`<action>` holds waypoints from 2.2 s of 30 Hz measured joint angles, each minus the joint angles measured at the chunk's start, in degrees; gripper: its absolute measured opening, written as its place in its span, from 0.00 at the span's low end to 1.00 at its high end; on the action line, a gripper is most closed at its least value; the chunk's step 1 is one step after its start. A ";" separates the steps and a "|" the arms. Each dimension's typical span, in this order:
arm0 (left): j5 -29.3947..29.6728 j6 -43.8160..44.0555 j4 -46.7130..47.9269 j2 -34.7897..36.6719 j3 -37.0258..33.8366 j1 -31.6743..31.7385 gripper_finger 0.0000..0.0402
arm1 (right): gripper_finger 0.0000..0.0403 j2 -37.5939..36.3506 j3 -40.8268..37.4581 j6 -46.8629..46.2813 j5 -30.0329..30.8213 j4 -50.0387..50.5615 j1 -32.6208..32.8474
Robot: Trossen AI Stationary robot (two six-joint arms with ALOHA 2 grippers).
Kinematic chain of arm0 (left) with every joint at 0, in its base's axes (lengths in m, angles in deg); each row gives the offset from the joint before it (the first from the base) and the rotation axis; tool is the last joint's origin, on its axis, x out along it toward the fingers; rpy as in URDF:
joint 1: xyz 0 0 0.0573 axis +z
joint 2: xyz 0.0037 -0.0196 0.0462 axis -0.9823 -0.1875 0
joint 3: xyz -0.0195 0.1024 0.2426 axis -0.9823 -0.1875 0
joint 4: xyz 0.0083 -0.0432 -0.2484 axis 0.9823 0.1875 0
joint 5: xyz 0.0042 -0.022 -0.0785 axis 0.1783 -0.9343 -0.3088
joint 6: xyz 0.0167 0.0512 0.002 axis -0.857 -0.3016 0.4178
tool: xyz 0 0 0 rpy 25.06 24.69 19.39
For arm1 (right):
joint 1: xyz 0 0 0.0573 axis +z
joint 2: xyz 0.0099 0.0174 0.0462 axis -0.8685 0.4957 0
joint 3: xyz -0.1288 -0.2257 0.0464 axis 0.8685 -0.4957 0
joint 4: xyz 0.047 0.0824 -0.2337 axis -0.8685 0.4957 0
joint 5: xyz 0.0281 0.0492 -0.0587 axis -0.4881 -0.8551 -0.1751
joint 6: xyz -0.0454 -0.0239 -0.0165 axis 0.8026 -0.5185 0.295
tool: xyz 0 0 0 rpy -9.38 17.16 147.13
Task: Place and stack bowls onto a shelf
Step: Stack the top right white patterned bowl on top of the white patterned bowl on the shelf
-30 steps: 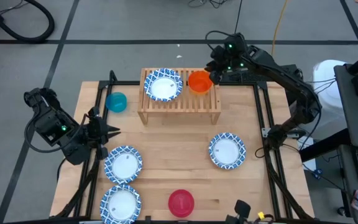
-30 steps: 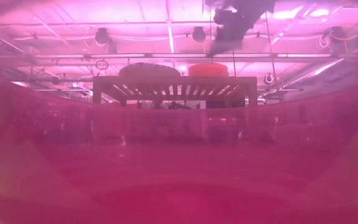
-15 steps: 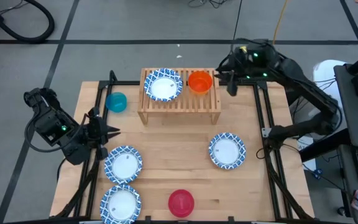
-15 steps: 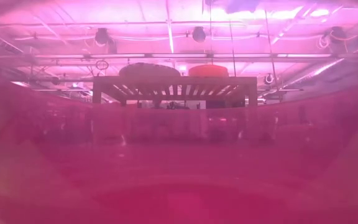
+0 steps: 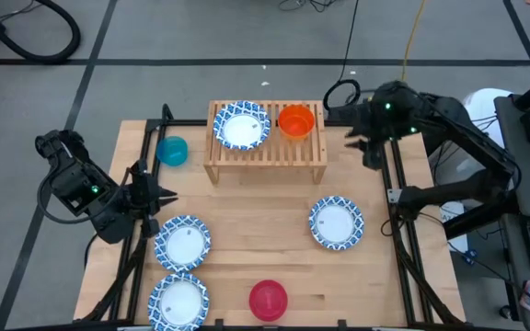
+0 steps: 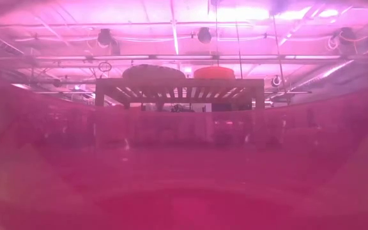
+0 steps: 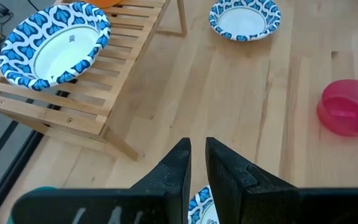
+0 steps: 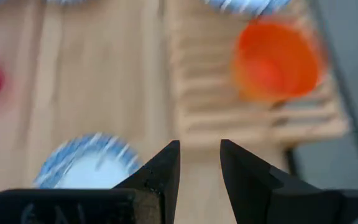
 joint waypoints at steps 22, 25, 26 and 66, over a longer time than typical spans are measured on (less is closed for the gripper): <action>-0.02 -0.34 0.00 -0.01 0.00 0.00 0.14 | 0.27 1.53 -19.57 -9.46 -0.23 13.53 22.31; -0.02 -0.32 0.00 0.00 0.00 0.02 0.14 | 0.27 1.53 -24.86 -10.13 -0.22 11.75 26.50; -0.02 -0.32 0.00 0.00 0.00 0.02 0.14 | 0.27 1.53 -26.53 -10.80 -0.26 10.95 27.81; -0.02 0.49 0.00 0.00 0.00 0.01 0.14 | 0.27 1.53 -53.27 -27.91 2.74 -28.76 53.94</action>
